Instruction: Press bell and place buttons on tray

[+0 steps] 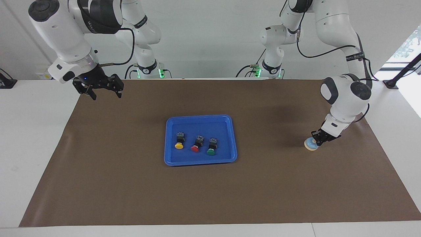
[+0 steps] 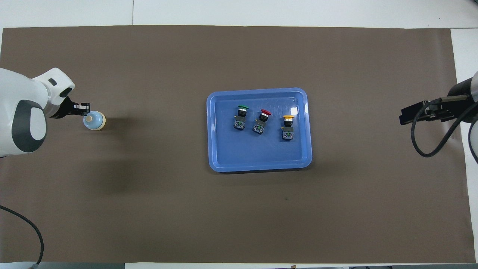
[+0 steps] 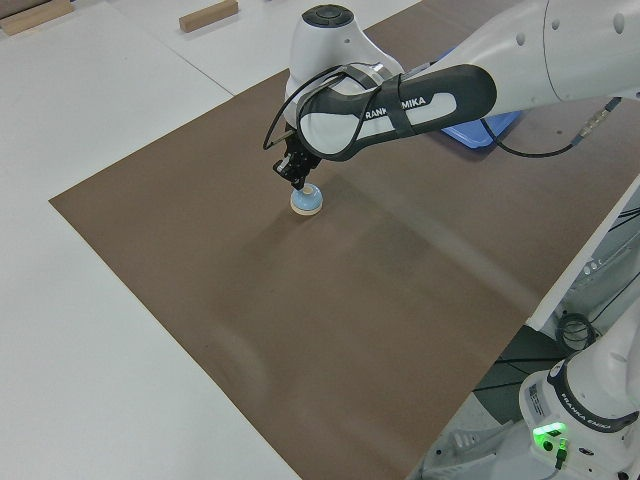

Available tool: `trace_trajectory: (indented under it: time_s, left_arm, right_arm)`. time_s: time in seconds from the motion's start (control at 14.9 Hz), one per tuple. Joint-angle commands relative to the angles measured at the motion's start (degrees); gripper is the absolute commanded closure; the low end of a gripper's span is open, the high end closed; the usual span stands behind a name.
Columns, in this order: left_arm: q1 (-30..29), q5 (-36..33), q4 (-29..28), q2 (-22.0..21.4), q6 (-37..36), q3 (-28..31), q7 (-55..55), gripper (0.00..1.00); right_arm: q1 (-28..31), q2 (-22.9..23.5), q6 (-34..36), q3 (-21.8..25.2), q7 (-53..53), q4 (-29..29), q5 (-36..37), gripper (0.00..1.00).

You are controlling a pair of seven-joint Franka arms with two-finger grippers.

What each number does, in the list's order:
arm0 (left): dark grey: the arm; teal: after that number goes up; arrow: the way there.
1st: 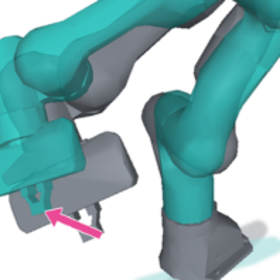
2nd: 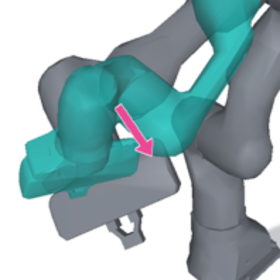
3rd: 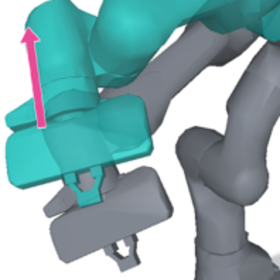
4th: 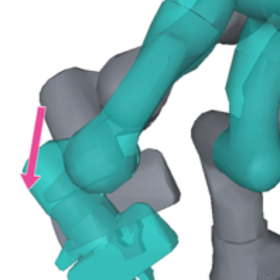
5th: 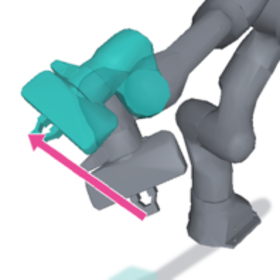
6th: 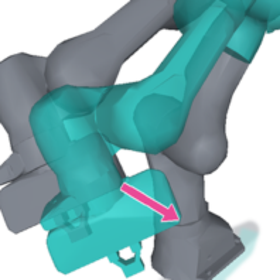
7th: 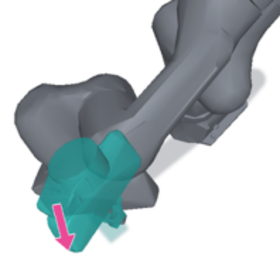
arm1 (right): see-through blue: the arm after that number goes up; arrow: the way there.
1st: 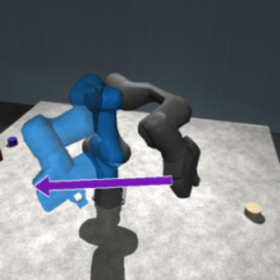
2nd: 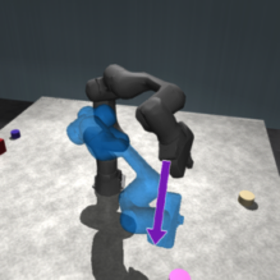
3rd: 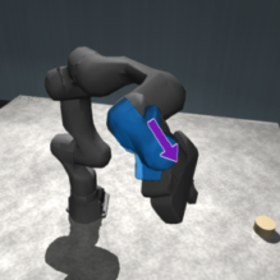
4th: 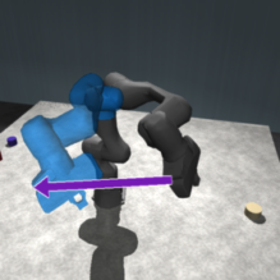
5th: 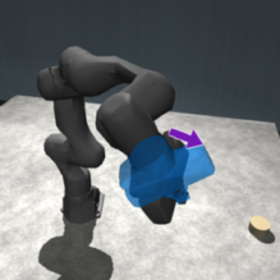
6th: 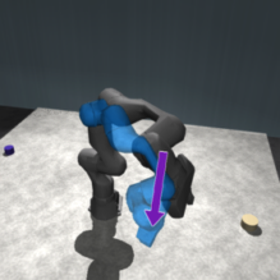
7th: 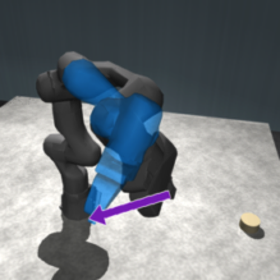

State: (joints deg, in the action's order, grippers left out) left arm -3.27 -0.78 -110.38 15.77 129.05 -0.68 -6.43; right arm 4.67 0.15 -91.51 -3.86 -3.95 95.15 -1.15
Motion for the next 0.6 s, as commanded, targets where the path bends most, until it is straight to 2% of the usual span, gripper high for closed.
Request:
trace_trajectory:
  time_s: [0.0,0.27,0.54]
  left_arm:
    - [-0.15,-0.98,5.43,-0.3,-7.5,0.16,-0.43,1.0]
    - [0.46,-1.07,1.05,-1.09,-2.77,0.16,-0.16,1.0]
    - [0.72,-1.07,-6.5,-2.5,4.7,0.16,-0.16,1.0]
  right_arm:
    - [0.78,-0.68,0.63,-0.53,0.17,0.47,-0.87,0.0]
    - [0.78,-0.68,0.63,-0.53,0.17,0.47,-0.87,0.0]
    - [0.78,-0.68,0.63,-0.53,0.17,0.47,-0.87,0.0]
